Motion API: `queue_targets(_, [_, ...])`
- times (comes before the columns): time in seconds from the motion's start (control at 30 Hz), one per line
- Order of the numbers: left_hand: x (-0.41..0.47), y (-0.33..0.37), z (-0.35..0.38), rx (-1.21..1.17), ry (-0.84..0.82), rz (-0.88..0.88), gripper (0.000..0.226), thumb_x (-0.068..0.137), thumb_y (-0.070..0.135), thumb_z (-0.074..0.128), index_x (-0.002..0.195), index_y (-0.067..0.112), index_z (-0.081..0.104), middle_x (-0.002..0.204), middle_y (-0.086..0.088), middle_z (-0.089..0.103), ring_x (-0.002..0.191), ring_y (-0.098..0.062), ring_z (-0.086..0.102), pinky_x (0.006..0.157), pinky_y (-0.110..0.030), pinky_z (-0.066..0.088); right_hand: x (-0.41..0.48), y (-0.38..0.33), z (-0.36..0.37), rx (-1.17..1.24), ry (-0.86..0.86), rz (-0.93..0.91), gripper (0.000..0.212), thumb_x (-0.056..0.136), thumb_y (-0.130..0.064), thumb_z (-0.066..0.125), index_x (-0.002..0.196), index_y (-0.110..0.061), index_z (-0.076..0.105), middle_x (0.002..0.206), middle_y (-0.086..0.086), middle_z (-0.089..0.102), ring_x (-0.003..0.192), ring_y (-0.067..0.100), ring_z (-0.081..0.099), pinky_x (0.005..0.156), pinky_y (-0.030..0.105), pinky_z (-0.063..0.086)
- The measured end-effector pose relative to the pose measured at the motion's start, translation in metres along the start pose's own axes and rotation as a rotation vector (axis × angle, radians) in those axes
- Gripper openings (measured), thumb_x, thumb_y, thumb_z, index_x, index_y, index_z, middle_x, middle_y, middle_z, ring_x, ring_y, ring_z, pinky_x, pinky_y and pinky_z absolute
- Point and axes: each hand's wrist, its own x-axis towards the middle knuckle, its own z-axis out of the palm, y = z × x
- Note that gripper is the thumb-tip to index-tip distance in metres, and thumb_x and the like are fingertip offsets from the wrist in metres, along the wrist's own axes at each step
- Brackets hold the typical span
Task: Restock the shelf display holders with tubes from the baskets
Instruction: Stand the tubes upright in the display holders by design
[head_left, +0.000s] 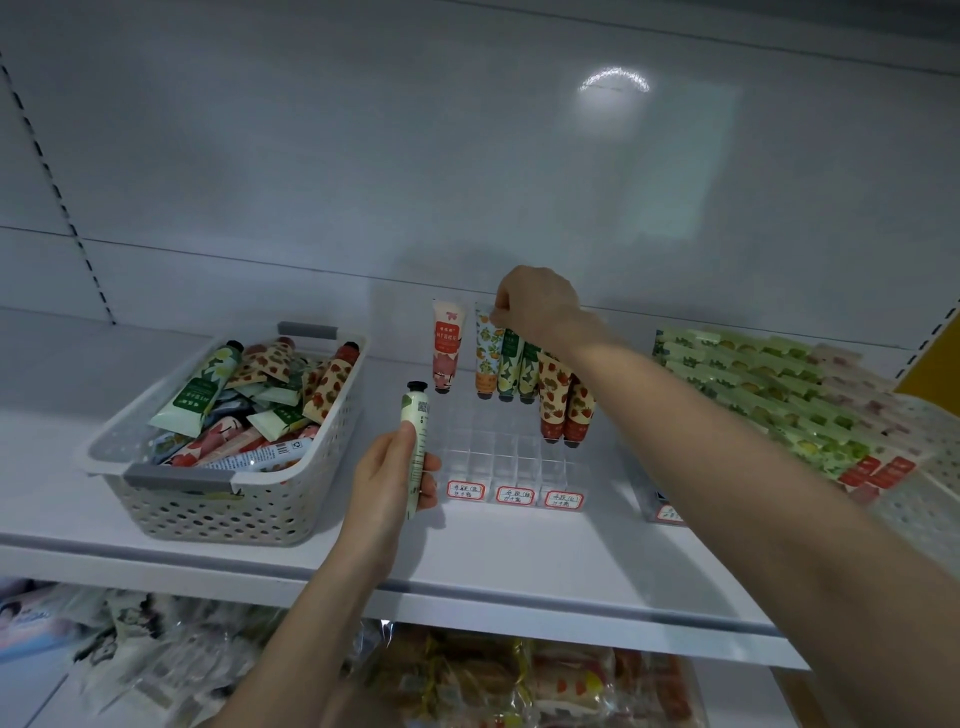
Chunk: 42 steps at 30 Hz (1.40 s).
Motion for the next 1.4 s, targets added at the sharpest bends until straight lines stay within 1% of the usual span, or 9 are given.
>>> queue_targets(0.23, [0.001,0.002,-0.001,0.000,-0.001,-0.002,0.023,0.099,0.030,0.039,0.101,0.013,0.054,0.078,-0.007,0.059,0.064,-0.017,0.052,0.057,-0.026,0.045,-0.007,0.010,-0.011,0.173,0.027,-0.054,0.034,0.089,-0.031,0.060,0.116,-0.011,0.060,0.117,0.005,0.060,0.106,0.020,0.056,0.085,0.029,0.045])
queue_targets(0.4, [-0.002,0.002,0.003,-0.001,-0.025,0.015,0.023,0.099,0.030,0.038,0.096,0.014,0.054,0.078,-0.008,0.058,0.063,-0.018,0.050,0.058,-0.028,0.045,-0.007,0.006,-0.010,0.146,0.016,-0.101,0.020,0.090,-0.024,0.058,0.104,-0.013,0.067,0.111,0.004,0.065,0.102,0.018,0.059,0.086,0.029,0.049])
queue_targets(0.5, [-0.002,0.002,0.001,-0.011,-0.014,0.010,0.021,0.099,0.030,0.039,0.094,0.017,0.054,0.077,-0.007,0.059,0.064,-0.018,0.051,0.059,-0.028,0.045,-0.004,0.004,-0.006,0.120,0.015,-0.071,0.021,0.091,-0.020,0.056,0.104,-0.008,0.066,0.108,0.007,0.066,0.098,0.021,0.061,0.081,0.030,0.049])
queue_targets(0.67, [-0.001,0.002,-0.003,0.001,-0.009,0.004,0.024,0.099,0.031,0.039,0.106,0.013,0.052,0.078,-0.007,0.059,0.064,-0.017,0.052,0.057,-0.026,0.045,0.001,0.004,-0.002,0.069,0.013,-0.031,0.021,0.091,-0.016,0.054,0.103,-0.003,0.065,0.103,0.011,0.066,0.094,0.024,0.062,0.078,0.033,0.052])
queue_targets(0.93, [-0.005,0.006,-0.001,-0.006,-0.033,0.022,0.021,0.099,0.029,0.039,0.095,0.017,0.055,0.079,-0.008,0.060,0.063,-0.017,0.052,0.060,-0.029,0.045,0.001,0.007,-0.007,0.132,-0.011,-0.057,0.023,0.088,-0.023,0.060,0.105,-0.008,0.065,0.108,0.007,0.065,0.099,0.021,0.061,0.081,0.031,0.050])
queue_targets(1.13, [-0.006,0.008,-0.003,-0.035,-0.053,0.013,0.014,0.091,0.025,0.056,0.098,0.013,0.058,0.085,-0.009,0.063,0.070,-0.017,0.058,0.066,-0.029,0.048,-0.004,0.008,-0.013,0.183,0.021,-0.104,0.024,0.090,-0.025,0.058,0.107,-0.009,0.064,0.111,0.005,0.063,0.101,0.020,0.058,0.082,0.028,0.047])
queue_targets(1.23, [-0.008,0.012,-0.003,-0.110,-0.056,0.006,0.020,0.086,0.012,0.061,0.104,0.011,0.053,0.089,-0.011,0.061,0.078,-0.021,0.062,0.073,-0.035,0.051,-0.015,0.009,-0.017,0.332,0.145,-0.104,0.022,0.091,-0.023,0.056,0.104,-0.008,0.065,0.107,0.005,0.065,0.098,0.019,0.059,0.085,0.029,0.048])
queue_targets(1.3, [-0.009,0.018,-0.002,-0.235,-0.061,0.001,0.033,0.085,0.005,0.060,0.114,0.014,0.048,0.092,-0.010,0.062,0.083,-0.023,0.063,0.076,-0.038,0.053,-0.030,0.008,-0.017,0.428,0.228,-0.132,0.021,0.093,-0.021,0.054,0.101,-0.006,0.067,0.099,0.003,0.066,0.088,0.014,0.059,0.080,0.024,0.049])
queue_targets(1.4, [-0.009,0.025,0.001,-0.396,-0.043,0.014,0.041,0.085,0.000,0.059,0.119,0.017,0.045,0.092,-0.009,0.063,0.082,-0.022,0.065,0.073,-0.038,0.057,-0.063,0.005,-0.013,0.547,0.206,-0.145,0.020,0.094,-0.024,0.053,0.095,-0.009,0.067,0.085,-0.005,0.062,0.070,0.002,0.054,0.060,0.003,0.040])
